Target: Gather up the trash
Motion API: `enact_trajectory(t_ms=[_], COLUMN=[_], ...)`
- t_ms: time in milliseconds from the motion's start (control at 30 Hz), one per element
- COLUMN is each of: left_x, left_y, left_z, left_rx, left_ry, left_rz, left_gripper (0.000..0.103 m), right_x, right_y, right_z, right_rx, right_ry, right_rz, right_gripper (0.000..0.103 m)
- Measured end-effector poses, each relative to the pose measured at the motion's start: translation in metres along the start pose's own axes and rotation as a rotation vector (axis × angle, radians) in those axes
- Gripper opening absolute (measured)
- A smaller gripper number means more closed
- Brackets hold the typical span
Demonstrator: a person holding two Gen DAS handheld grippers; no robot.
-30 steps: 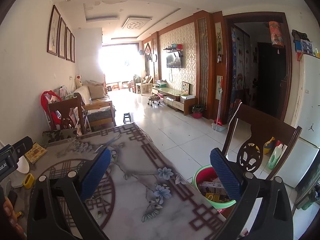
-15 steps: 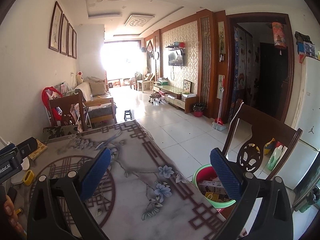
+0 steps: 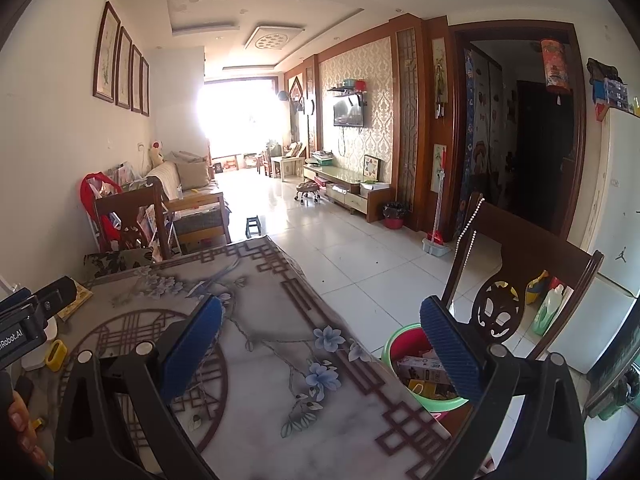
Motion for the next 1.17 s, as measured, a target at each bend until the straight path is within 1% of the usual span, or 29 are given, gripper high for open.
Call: enact_trajectory(t_ms=[600,767,867,967,1033,1100,1133,1167], left_x=[-0.004,-0.006,-0.008,-0.015,-0.025,-0.041,-0.053,-0.062], left_y=[0.013,0.021,0.031,0.046,0.065,0.083,0.094,0.102], left_z=[0.009,0.012,0.014,0.026,0.045,0.070,0.088,0.102], left_rx=[0.007,0.005,0.025,0.053,0.076,0.131,0.181,0.219], left_ry=[-0.017,-0.026,-0.020,-0.050,-0.086,-0.119,-0.142,-0.159], left_rz=[0.034,0.061,0.088,0.123,0.175,0.218,0.243,0.264], left_gripper=[0.098,0.098,0.098,0.098,0.098,0.098,0.098,0.098], right_x=[-0.007,-0.009,-0.010,-0.015,-0.024,-0.041,-0.052,-0.068], right_y=[0.015,0.025,0.035,0.051,0.069,0.099,0.114,0.137], right_z=[0.002,0.003,0.003,0.006,0.012,0.021,0.026,0.032], right_rx=[0.014,0.018,0.024,0.035,0.052,0.067,0.071,0.074], right_ry=[-0.017,-0.025,-0.027,-0.037,-0.059,-0.105,-0.128,-0.163], right_rz=[0.036,0.058,0.078,0.116,0.160,0.240,0.276,0.331], right_gripper=[0.096,0.096,0.096,0.096,0.096,0.096,0.096,0.096])
Point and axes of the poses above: each gripper's, at about its wrist camera, not at the fingertips, and y roughly the way its jaws point, z to its left, x to its top, the point moved 8 cm from there along y, roughly the way its jaws point, and after that the axes turned 10 degrees about z, right-handed, at the moved point
